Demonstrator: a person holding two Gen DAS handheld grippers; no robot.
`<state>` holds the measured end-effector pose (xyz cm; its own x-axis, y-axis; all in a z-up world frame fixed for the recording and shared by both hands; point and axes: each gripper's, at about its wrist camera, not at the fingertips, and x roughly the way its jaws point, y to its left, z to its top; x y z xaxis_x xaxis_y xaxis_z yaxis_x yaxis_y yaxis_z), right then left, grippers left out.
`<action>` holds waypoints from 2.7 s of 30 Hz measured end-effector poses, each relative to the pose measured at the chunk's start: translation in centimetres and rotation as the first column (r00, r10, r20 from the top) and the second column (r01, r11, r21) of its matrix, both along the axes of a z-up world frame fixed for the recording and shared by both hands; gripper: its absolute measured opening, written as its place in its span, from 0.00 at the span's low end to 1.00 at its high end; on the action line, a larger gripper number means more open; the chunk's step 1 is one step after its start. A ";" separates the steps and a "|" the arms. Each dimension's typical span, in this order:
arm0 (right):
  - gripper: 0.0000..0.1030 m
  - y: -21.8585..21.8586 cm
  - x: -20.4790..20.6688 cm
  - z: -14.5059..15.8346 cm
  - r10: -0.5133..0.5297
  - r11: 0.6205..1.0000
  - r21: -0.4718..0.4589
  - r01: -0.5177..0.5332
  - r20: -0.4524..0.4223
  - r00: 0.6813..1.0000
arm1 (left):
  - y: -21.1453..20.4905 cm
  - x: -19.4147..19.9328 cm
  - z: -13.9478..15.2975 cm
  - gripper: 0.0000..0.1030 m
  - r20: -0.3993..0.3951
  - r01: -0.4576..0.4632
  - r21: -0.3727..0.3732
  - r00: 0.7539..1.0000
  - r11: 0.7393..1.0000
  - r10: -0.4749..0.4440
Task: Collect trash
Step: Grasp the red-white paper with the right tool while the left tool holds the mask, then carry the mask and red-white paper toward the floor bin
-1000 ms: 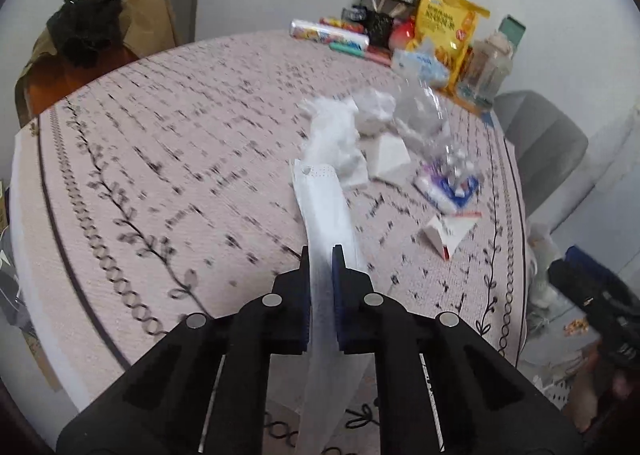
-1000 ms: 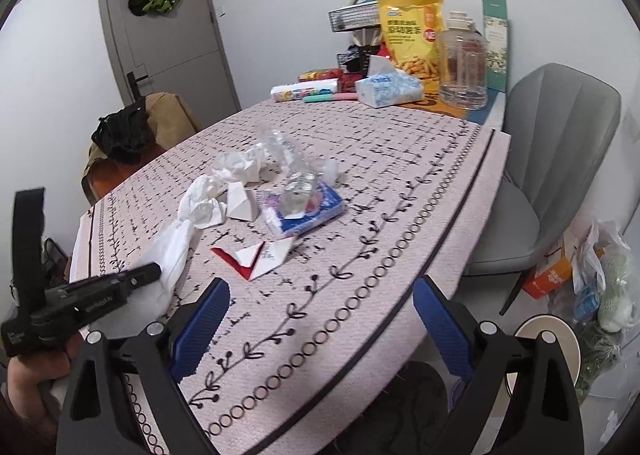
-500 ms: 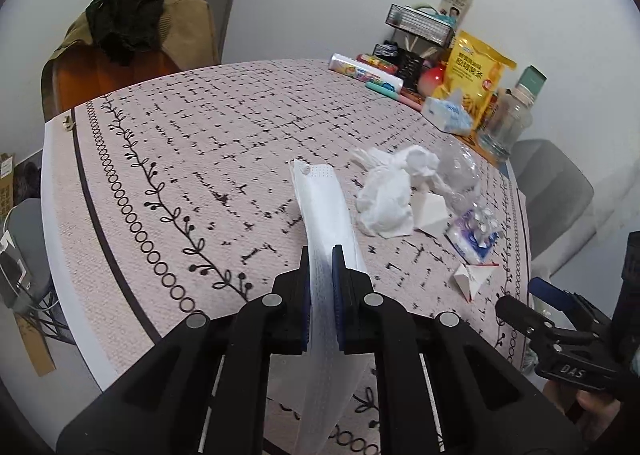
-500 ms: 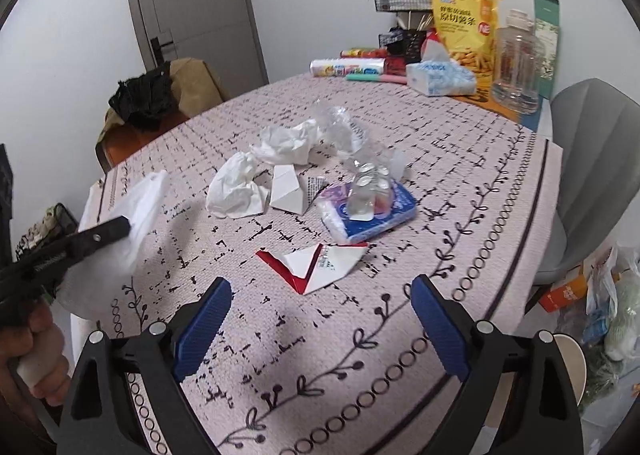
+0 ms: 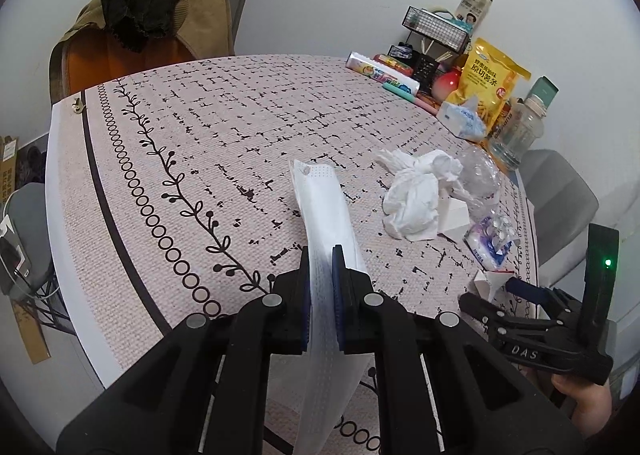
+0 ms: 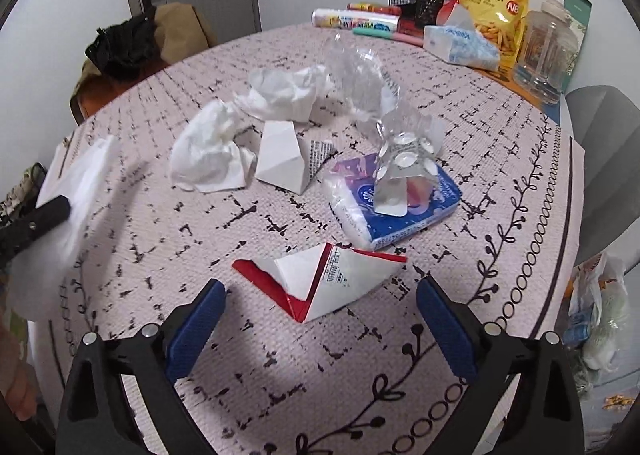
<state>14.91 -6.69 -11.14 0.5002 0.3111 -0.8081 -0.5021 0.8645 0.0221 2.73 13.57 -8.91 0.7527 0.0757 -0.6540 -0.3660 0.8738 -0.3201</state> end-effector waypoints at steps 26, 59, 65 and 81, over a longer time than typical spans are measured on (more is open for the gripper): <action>0.26 -2.4 -3.8 3.4 0.085 0.983 0.154 -0.098 0.089 0.992 | -3.5 1.4 1.0 0.10 0.007 0.070 0.029 0.998 0.997 -0.070; 0.26 -11.8 -5.1 6.7 -0.040 0.972 0.234 -0.002 0.178 0.983 | -14.2 6.8 3.6 0.10 0.026 0.276 0.083 0.960 0.958 -0.279; 0.26 -15.6 -3.5 6.9 -0.132 0.964 0.251 0.084 0.181 0.975 | -17.8 8.6 4.4 0.10 0.029 0.337 0.100 0.940 0.936 -0.341; 0.26 -26.1 -2.1 5.3 -0.344 0.915 0.277 0.292 0.162 0.925 | -28.1 13.2 4.3 0.10 -0.017 0.467 0.119 0.883 0.876 -0.469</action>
<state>12.82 -32.82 -5.82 0.7501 0.2811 -0.5986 -0.2169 0.9597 0.1789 15.97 -14.51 -4.57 0.7269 -0.2132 -0.6528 0.0985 0.9731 -0.2081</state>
